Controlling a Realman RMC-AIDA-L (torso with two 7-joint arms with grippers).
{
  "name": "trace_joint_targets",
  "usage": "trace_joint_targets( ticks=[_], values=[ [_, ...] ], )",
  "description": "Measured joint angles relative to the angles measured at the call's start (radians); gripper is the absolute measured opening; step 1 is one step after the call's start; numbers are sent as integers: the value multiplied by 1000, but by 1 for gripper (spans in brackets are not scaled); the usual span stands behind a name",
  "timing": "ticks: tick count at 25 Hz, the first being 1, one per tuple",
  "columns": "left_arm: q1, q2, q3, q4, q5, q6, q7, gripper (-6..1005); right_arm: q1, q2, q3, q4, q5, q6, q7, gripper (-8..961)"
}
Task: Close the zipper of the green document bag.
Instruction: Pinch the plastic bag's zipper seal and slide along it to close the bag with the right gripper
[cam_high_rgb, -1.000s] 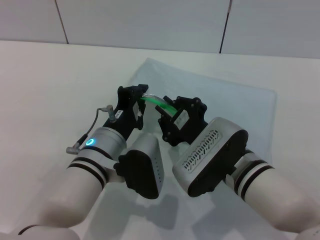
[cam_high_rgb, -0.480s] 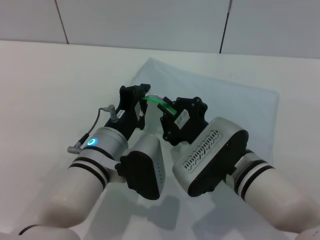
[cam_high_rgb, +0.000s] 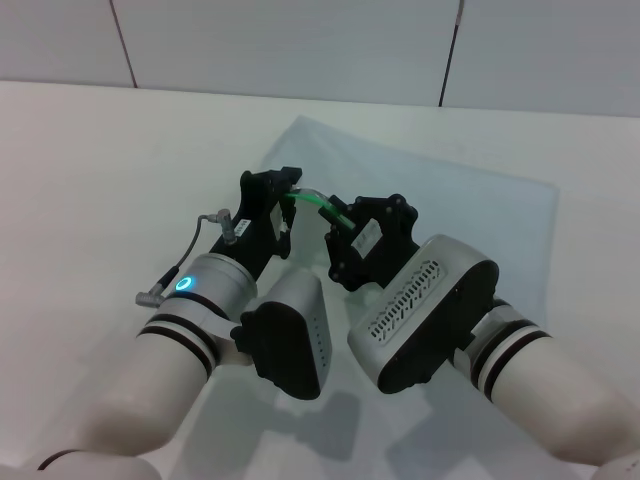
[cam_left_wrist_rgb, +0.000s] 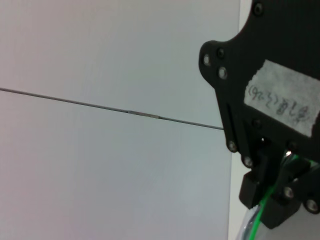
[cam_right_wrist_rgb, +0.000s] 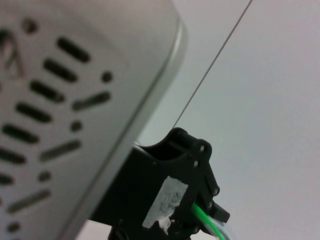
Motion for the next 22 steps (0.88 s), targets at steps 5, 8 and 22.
trace_joint_targets(
  ticks=[5,8,22],
  values=[
    [0,0,0,0,1,-5,-3,67,1,0,-3,2,0,0,0,81],
    [1,0,0,0,5,-5,-5,67,-3,1,1,2,0,0,0,82],
    [6,1,0,1,12,-10,-39,69,-16,2,2,12,1,2,-1,80]
  ],
)
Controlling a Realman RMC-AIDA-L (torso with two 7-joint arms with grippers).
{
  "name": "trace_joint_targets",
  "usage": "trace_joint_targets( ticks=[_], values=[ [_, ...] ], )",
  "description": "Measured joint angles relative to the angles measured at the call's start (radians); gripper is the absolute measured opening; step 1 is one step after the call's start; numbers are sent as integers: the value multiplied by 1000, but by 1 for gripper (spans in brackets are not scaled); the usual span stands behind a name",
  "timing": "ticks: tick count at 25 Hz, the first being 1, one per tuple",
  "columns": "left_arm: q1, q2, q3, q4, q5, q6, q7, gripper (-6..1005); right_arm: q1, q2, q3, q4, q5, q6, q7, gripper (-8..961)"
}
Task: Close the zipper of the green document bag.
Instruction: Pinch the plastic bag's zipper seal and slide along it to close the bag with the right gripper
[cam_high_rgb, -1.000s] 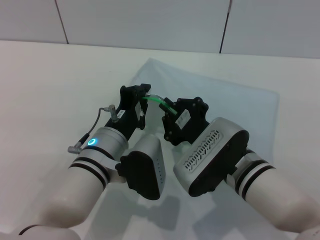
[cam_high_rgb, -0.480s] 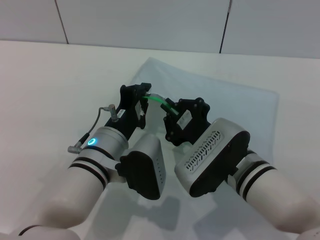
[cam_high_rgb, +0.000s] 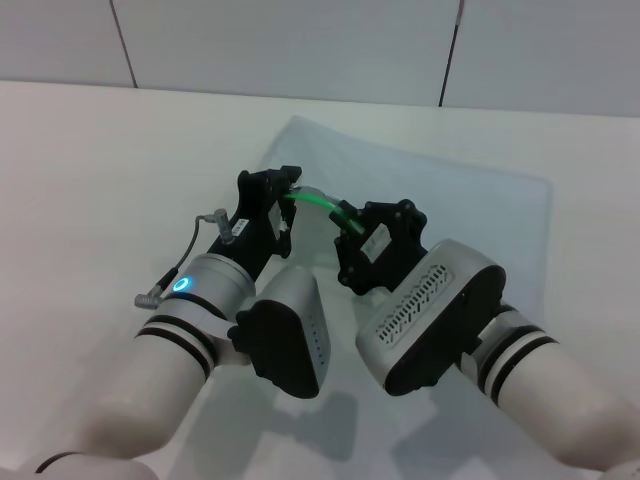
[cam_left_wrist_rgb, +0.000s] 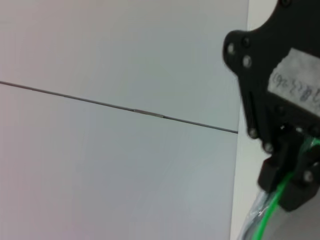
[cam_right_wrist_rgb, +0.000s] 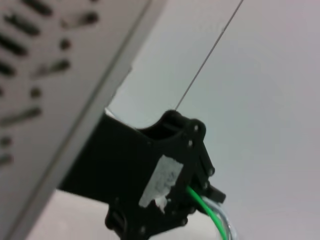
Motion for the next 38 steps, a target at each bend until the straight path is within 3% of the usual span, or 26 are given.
trace_joint_targets(
  ticks=[38],
  values=[
    [2,3,2,1,9,-11,-44,74,-32,0,1,105,77,4,1,82]
  ],
)
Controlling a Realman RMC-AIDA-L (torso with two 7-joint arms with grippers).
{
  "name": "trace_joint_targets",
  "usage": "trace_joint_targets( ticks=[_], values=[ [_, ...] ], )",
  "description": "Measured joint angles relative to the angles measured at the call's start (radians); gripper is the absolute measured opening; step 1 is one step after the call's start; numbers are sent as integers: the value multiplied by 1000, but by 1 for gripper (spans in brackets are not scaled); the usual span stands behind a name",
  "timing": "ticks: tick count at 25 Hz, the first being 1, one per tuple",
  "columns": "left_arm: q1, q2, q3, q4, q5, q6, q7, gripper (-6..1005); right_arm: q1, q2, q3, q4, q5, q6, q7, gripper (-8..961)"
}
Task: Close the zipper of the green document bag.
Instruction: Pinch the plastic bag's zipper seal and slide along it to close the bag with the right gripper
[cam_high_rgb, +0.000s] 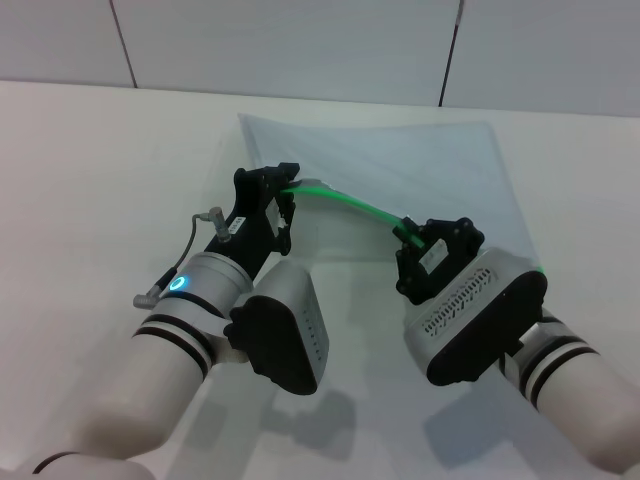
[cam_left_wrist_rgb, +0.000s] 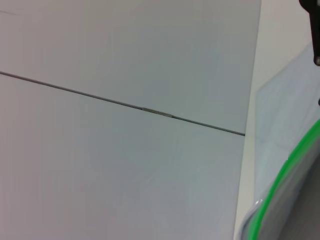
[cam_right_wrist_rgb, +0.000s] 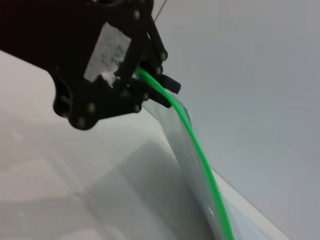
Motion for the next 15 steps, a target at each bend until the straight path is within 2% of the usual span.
trace_joint_targets(
  ticks=[15],
  values=[
    [0,2,0,3,29,3,-18,75,-9,0,15,43,17,12,0,96]
  ],
)
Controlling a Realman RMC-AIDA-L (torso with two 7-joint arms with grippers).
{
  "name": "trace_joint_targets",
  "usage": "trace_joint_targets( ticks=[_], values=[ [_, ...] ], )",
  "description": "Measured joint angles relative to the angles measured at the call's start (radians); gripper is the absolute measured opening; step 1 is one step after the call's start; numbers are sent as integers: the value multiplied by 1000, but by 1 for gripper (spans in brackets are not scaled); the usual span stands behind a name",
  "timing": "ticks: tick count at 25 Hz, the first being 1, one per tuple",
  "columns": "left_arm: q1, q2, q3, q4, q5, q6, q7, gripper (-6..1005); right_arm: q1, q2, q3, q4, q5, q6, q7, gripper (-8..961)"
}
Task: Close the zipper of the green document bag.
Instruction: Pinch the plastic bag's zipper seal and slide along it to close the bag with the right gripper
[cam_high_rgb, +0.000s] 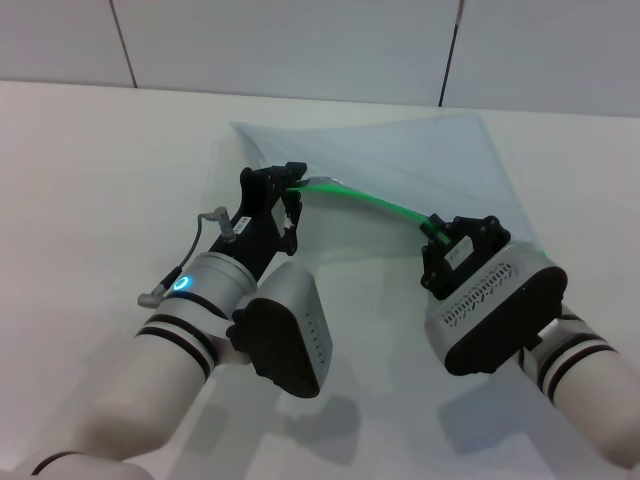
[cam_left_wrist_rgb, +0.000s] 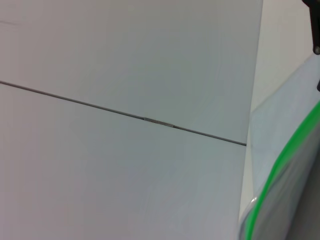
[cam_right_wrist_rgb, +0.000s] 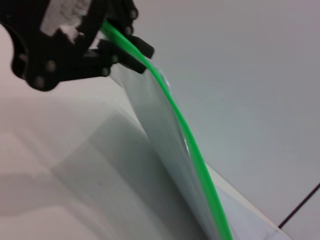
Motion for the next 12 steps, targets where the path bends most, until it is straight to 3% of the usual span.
trace_joint_targets(
  ticks=[12],
  values=[
    [0,1,0,5,12,9,3,77,-9,0,46,49,0,-4,0,107]
  ],
)
